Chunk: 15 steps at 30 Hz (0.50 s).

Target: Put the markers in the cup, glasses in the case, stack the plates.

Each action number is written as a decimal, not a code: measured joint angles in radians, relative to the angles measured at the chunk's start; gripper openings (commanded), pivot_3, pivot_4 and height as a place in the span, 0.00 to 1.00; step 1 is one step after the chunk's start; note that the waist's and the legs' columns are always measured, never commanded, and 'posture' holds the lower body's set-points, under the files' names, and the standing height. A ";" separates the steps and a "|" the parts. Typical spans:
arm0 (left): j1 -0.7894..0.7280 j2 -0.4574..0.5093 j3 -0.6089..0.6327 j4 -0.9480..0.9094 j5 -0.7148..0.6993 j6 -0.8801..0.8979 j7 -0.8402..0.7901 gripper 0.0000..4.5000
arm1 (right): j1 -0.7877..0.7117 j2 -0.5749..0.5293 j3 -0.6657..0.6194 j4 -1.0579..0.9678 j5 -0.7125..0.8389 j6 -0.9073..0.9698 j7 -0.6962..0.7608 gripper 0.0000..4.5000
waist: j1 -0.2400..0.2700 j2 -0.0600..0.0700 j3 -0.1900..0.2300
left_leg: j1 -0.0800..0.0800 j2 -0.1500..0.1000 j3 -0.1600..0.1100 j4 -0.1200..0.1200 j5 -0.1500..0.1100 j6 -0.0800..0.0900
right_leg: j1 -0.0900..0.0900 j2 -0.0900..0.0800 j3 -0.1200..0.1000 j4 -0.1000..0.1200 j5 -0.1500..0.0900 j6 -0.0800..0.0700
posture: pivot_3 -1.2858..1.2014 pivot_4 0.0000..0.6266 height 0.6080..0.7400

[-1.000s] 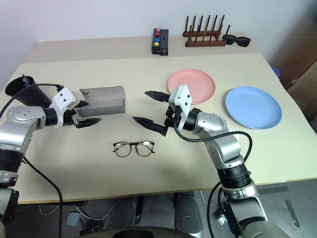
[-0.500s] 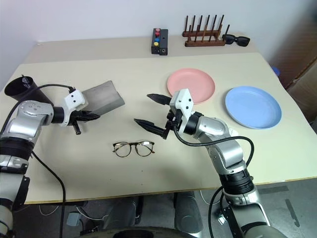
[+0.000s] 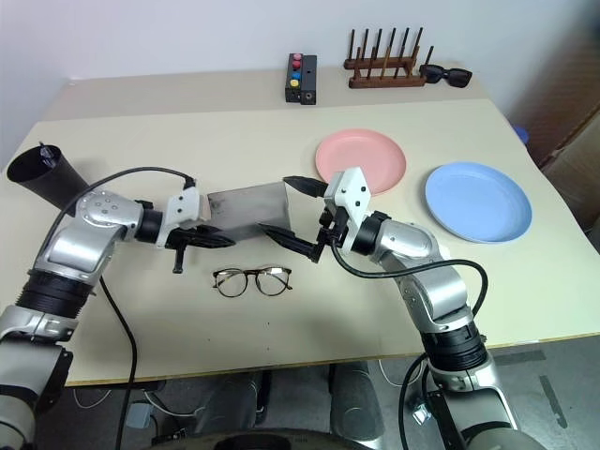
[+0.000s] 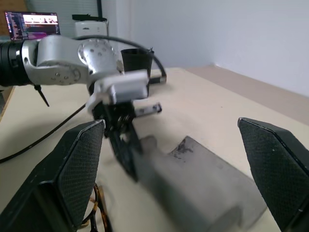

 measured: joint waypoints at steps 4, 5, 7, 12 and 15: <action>0.002 0.007 -0.017 0.000 0.025 -0.022 -0.019 0.02 | 0.001 0.000 0.000 -0.002 0.000 0.005 -0.006 1.00 | 0.001 0.000 0.000 | 0.000 0.000 0.000 0.000 0.000 0.000 | 0.000 0.000 0.000 0.000 0.000 0.000 | 0.52 0.24 0.95; 0.002 0.010 -0.017 -0.002 0.032 -0.027 -0.021 0.02 | 0.002 0.000 -0.001 -0.004 0.000 0.005 -0.008 1.00 | 0.000 0.000 0.000 | 0.000 0.000 0.000 0.000 0.000 0.000 | 0.000 0.000 0.000 0.000 0.000 0.000 | 0.52 0.24 0.95; 0.002 0.016 -0.017 -0.002 0.047 -0.033 -0.022 0.02 | 0.002 0.000 -0.001 -0.006 0.000 0.005 -0.009 1.00 | 0.000 0.000 0.000 | 0.000 0.000 0.000 0.000 0.000 0.000 | 0.000 0.000 0.000 0.000 0.000 0.000 | 0.52 0.24 0.95; 0.013 0.022 -0.017 -0.002 0.055 -0.034 -0.023 0.02 | 0.002 0.001 -0.001 -0.006 0.000 0.005 -0.009 1.00 | 0.001 0.000 0.000 | 0.000 0.000 0.000 0.000 0.000 0.000 | 0.000 0.000 0.000 0.000 0.000 0.000 | 0.52 0.24 0.95; 0.019 0.022 -0.016 -0.002 0.055 -0.042 -0.018 0.02 | 0.002 0.002 0.000 -0.006 0.000 0.005 -0.009 1.00 | 0.001 0.000 0.000 | 0.000 0.000 0.000 0.000 0.000 0.000 | 0.000 0.000 0.000 0.000 0.000 0.000 | 0.52 0.24 0.95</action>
